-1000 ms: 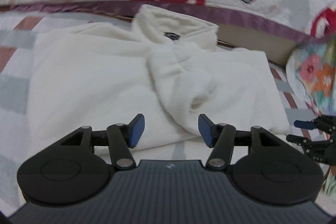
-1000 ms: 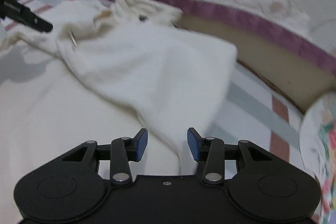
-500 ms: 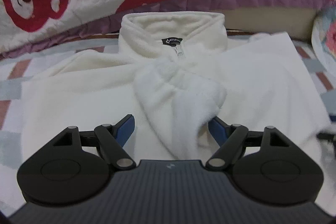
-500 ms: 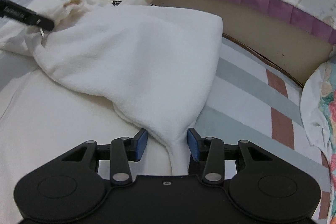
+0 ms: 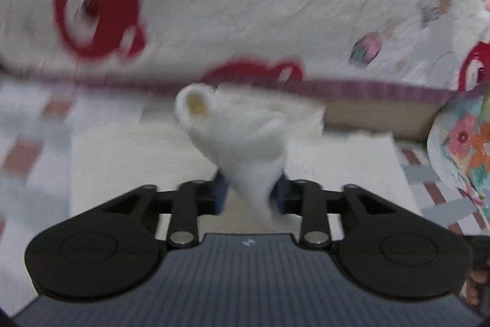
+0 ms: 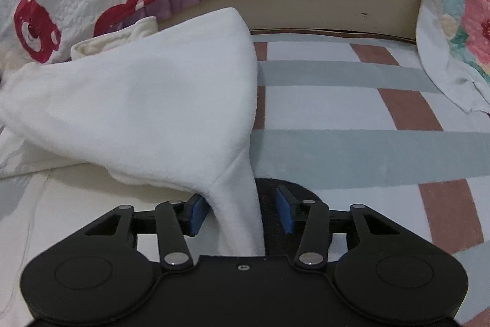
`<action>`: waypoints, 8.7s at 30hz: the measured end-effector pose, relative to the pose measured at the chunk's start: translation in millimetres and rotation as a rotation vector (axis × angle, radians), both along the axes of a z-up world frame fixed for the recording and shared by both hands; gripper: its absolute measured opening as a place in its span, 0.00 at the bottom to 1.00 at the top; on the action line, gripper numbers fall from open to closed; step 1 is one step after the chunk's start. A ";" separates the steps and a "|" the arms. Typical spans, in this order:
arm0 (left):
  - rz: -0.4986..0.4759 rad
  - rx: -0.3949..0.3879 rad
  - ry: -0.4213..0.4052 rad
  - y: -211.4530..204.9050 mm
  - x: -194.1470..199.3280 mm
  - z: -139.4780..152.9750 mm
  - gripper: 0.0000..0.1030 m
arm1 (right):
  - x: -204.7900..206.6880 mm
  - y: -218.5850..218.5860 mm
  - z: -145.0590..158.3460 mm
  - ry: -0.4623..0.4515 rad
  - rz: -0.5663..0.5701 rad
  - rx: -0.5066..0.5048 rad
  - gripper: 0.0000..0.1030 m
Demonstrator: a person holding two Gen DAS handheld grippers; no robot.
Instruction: Fold clothes
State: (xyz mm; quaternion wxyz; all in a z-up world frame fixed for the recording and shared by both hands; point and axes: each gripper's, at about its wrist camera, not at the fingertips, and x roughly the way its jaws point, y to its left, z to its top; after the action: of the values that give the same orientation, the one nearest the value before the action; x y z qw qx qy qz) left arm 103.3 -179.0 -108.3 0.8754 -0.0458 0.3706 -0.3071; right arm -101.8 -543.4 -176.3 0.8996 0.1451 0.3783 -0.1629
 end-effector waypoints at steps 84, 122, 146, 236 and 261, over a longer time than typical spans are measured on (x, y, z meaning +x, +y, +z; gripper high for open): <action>-0.130 0.056 0.476 152.7 -93.4 4.8 0.08 | -156.4 3.5 67.8 -0.266 0.081 0.690 0.11; 0.098 -0.106 0.429 147.5 -14.5 -29.6 0.54 | -17.1 2.3 101.6 -0.118 0.196 0.111 0.44; -0.063 0.012 0.046 118.9 -24.4 7.9 0.08 | -22.4 32.8 101.3 -0.188 0.281 -0.023 0.11; -0.194 0.289 -0.243 55.9 -30.9 20.9 0.67 | 131.3 40.7 147.4 -0.136 0.215 -0.175 0.46; 0.062 0.378 -0.145 66.6 16.7 -23.5 0.17 | 72.3 57.9 88.8 0.125 0.425 -0.276 0.60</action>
State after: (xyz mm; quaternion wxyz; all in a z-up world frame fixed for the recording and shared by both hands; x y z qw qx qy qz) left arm 119.9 -112.4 -131.8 0.9019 0.1301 0.3560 -0.2073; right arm -29.6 -485.5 -87.5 0.8997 -0.0720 0.4295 -0.0292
